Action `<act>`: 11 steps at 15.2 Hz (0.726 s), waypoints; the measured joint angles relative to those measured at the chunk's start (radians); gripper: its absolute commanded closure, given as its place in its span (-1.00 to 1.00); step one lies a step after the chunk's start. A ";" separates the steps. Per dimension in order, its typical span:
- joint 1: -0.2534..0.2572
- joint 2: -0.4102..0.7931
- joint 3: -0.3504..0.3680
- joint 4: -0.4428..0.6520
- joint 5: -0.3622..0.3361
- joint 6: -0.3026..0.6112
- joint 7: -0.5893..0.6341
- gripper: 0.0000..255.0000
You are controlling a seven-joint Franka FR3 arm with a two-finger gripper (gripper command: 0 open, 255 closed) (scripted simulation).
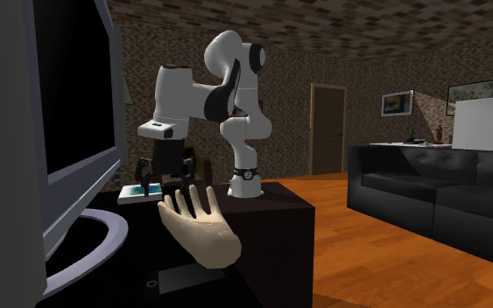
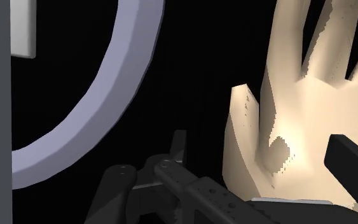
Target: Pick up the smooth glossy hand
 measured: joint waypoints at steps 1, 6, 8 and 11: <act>-0.003 0.013 0.001 0.003 0.004 0.010 -0.004 -1.00; -0.010 0.065 0.008 -0.002 0.018 0.064 -0.007 -1.00; -0.012 0.072 0.008 -0.003 0.020 0.076 -0.008 1.00; -0.013 0.072 0.008 -0.004 0.021 0.077 -0.009 1.00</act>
